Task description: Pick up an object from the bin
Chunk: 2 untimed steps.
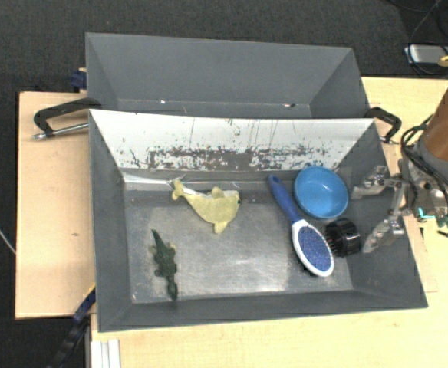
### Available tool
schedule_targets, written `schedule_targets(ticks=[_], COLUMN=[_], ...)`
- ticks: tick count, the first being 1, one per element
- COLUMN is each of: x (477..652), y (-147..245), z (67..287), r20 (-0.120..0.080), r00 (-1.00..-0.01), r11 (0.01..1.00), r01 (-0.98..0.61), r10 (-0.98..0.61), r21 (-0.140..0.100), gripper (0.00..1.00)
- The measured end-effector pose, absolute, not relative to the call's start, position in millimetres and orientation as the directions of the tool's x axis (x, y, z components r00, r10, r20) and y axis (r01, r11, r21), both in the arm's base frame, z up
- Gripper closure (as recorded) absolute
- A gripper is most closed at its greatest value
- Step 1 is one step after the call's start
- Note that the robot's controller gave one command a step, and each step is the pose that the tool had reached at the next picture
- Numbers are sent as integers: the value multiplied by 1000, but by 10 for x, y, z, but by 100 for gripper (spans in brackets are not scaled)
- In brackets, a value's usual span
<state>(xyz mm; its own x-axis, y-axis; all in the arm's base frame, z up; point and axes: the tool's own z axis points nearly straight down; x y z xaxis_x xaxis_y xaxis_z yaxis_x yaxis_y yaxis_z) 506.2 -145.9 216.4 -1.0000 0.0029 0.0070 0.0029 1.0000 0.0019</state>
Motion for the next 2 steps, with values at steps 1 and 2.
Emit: schedule_targets(ticks=[1, 2], x=[5195, 5227], y=[-1486, -1457], z=[723, 766], r20=[-10, -18], r00=[-985, -985], r11=[985, 986], r01=[174, 169], r10=[174, 169], r21=[4, 7], gripper=[0, 100])
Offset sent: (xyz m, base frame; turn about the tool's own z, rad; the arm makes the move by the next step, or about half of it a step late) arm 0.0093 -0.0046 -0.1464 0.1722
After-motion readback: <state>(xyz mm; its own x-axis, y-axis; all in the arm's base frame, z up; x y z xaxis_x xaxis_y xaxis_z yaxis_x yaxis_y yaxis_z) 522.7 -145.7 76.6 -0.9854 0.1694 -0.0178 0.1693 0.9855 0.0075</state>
